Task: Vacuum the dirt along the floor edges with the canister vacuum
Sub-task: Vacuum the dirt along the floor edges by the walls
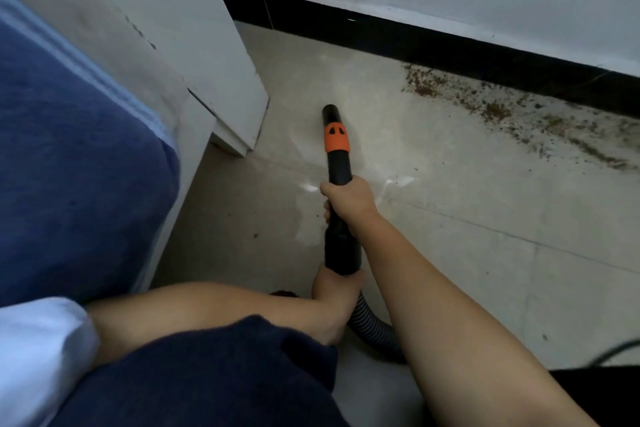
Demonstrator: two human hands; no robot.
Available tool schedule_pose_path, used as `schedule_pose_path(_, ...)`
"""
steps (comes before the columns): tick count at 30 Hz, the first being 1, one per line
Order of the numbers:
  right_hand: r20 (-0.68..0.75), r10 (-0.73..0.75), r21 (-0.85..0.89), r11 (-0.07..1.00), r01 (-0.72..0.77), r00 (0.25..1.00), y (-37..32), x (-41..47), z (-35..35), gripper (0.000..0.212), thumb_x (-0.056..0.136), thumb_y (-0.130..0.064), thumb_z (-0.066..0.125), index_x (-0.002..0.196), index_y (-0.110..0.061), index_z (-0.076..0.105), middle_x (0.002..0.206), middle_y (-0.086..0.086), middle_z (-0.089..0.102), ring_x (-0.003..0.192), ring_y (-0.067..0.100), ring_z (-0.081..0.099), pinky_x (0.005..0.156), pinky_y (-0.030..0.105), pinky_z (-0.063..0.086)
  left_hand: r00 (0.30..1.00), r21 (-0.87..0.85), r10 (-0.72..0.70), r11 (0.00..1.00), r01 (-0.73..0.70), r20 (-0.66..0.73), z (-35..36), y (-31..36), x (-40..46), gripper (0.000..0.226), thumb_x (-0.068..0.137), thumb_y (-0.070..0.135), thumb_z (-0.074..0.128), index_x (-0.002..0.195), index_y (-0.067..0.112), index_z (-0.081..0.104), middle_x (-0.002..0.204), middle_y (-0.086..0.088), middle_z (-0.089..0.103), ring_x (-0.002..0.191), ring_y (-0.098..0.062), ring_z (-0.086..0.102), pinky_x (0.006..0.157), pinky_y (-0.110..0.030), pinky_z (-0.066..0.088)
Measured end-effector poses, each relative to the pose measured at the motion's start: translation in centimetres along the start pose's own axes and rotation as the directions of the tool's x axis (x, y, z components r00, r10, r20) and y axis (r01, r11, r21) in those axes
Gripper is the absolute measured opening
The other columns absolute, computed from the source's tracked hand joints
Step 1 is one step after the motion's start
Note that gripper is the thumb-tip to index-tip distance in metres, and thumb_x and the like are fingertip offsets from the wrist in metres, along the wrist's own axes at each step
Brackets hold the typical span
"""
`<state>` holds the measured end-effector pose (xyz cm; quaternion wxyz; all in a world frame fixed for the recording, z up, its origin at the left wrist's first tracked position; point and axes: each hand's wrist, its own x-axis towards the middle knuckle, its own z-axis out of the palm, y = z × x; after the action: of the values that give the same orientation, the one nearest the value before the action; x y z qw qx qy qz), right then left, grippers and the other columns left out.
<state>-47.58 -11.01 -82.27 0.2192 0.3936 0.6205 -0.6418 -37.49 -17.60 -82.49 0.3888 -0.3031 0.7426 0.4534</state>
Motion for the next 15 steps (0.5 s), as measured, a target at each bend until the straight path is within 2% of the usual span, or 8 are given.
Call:
schedule_pose_path(2,-0.064,0.012,0.064,0.998,-0.007,0.998,1.0,-0.9,-0.6,0.014,0.082,-0.008,0.059,0.080,-0.010,0.046,0.059,0.009,0.051,0.044,0.020,0.049,0.048,0.029,0.045,0.999,-0.009,-0.028,1.000,0.029,0.024,0.0,-0.4,-0.7,0.025,0.083,0.014,0.066,0.105,0.018,0.053,0.101,0.000,0.059,0.100,-0.019,0.057,0.084,-0.028,0.046)
schedule_pose_path(5,-0.131,0.041,0.188,0.982,-0.016,0.991,1.9,-1.8,-2.2,0.013,0.082,-0.007,0.059,0.080,-0.010,0.047,0.057,0.008,0.050,0.043,0.019,0.048,0.047,0.028,0.045,0.996,0.051,-0.052,0.998,0.048,0.074,0.0,-0.8,-1.5,0.041,0.080,0.015,0.070,0.118,0.010,0.057,0.114,-0.009,0.065,0.107,-0.025,0.060,0.092,-0.034,0.050)
schedule_pose_path(8,-0.064,0.073,0.286,0.957,-0.052,0.995,1.3,-2.6,-4.0,0.012,0.083,-0.004,0.057,0.078,-0.008,0.047,0.053,0.008,0.048,0.040,0.018,0.046,0.045,0.026,0.043,0.985,0.093,-0.087,0.993,0.073,0.151,0.0,0.5,-2.3,0.055,0.071,0.016,0.075,0.123,0.005,0.057,0.116,-0.013,0.065,0.107,-0.027,0.061,0.089,-0.033,0.051)
schedule_pose_path(11,0.009,0.098,0.347,0.933,-0.095,0.995,0.1,-2.7,-6.3,0.012,0.085,-0.003,0.055,0.077,-0.006,0.047,0.044,0.006,0.046,0.031,0.015,0.044,0.040,0.022,0.042,0.974,0.165,-0.080,0.985,0.045,0.211,0.6,3.0,-3.7,0.043,0.077,0.011,0.070,0.118,0.005,0.057,0.104,-0.012,0.062,0.094,-0.024,0.060,0.073,-0.026,0.050)
schedule_pose_path(13,-0.004,0.105,0.383,0.919,-0.096,0.994,-0.3,-2.5,-8.4,0.011,0.085,-0.002,0.054,0.078,-0.006,0.047,0.040,0.004,0.045,0.029,0.014,0.044,0.039,0.021,0.043,0.978,0.196,-0.052,0.981,0.011,0.204,1.8,4.2,-4.1,0.040,0.079,0.010,0.068,0.118,0.006,0.058,0.102,-0.012,0.061,0.093,-0.024,0.060,0.073,-0.026,0.048)
schedule_pose_path(15,-0.038,0.106,0.385,0.919,-0.083,0.994,0.0,-2.5,-10.4,0.011,0.084,-0.002,0.055,0.078,-0.006,0.047,0.043,0.005,0.047,0.031,0.015,0.045,0.040,0.022,0.044,0.984,0.209,0.018,0.976,-0.056,0.179,3.5,4.5,-4.8,0.040,0.078,0.012,0.069,0.117,0.007,0.058,0.107,-0.012,0.063,0.098,-0.026,0.061,0.076,-0.027,0.048)
